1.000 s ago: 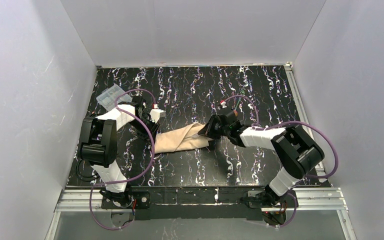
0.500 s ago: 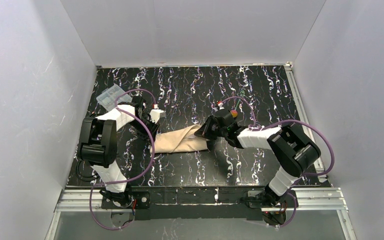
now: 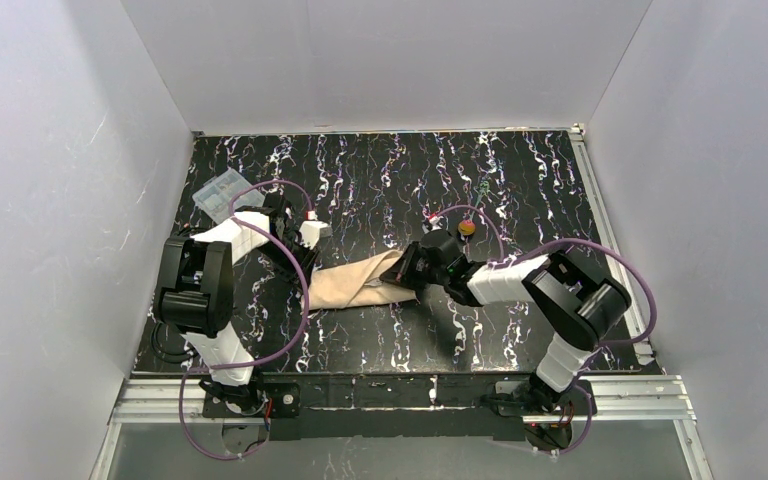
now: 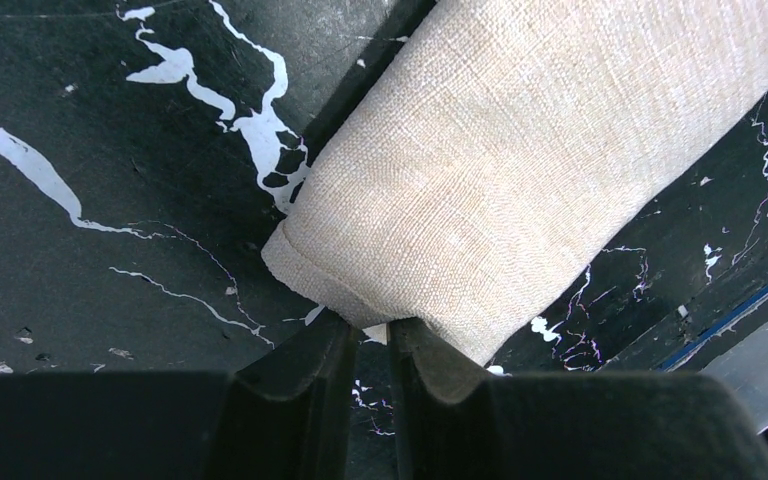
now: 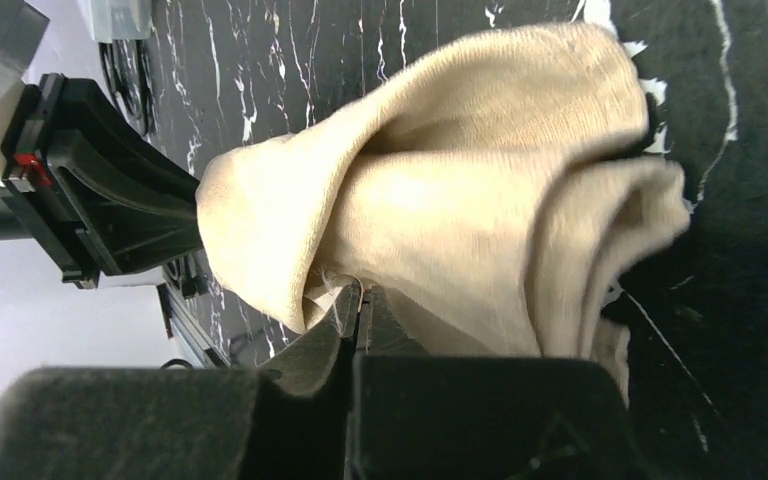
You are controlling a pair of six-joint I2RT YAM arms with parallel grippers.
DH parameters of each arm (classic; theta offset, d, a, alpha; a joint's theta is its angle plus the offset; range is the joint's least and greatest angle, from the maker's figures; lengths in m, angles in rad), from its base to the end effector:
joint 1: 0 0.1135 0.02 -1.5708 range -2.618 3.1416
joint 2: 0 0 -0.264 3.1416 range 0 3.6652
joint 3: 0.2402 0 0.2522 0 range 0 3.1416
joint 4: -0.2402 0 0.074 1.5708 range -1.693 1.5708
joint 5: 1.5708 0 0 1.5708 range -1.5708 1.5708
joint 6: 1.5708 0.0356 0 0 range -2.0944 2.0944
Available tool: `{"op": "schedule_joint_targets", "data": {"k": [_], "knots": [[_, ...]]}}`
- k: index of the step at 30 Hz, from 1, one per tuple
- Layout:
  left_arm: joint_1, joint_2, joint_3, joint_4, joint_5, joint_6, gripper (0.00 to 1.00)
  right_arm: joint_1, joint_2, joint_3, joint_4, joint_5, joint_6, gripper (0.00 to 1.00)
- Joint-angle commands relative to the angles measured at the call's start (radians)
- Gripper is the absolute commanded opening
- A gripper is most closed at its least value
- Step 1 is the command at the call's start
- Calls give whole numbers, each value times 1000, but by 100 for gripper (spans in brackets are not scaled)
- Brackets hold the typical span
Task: Fold the napkin into a case and place the utensils inside
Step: Insert the fork into the folded napkin.
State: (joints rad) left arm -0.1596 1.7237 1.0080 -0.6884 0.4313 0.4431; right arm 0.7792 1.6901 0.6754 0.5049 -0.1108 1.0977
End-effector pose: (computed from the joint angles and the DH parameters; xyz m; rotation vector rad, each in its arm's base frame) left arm 0.2959 -0.0627 0.1541 0.8988 2.7155 -0.5865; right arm 0.2300 0.2327 0.1459 0.2950 2.3153 1.1802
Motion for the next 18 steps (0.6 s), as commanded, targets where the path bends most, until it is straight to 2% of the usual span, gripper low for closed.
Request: {"op": "schedule_joint_targets", "data": {"k": [1, 3, 4, 7, 8, 9, 13, 18], "knots": [[-8, -13, -26, -30, 3, 14, 16, 25, 15, 53, -19, 7, -26, 1], [-8, -15, -26, -31, 3, 15, 16, 26, 2, 51, -53, 27, -40, 1], [-8, -16, -27, -31, 3, 16, 16, 26, -9, 49, -68, 37, -49, 9], [-8, -16, -29, -32, 0, 17, 16, 24, -40, 87, -154, 70, -101, 39], [-8, -15, -29, -31, -2, 18, 16, 25, -48, 114, -196, 76, -130, 47], [-8, -15, -30, -32, -5, 19, 16, 25, -56, 138, -248, 85, -157, 51], [-8, -22, -28, -41, -18, 26, 15, 25, -105, 197, -383, 100, -229, 60], [-6, -36, -1, -79, -20, 31, 17, 22, -237, 254, -630, 180, -337, 63]]}}
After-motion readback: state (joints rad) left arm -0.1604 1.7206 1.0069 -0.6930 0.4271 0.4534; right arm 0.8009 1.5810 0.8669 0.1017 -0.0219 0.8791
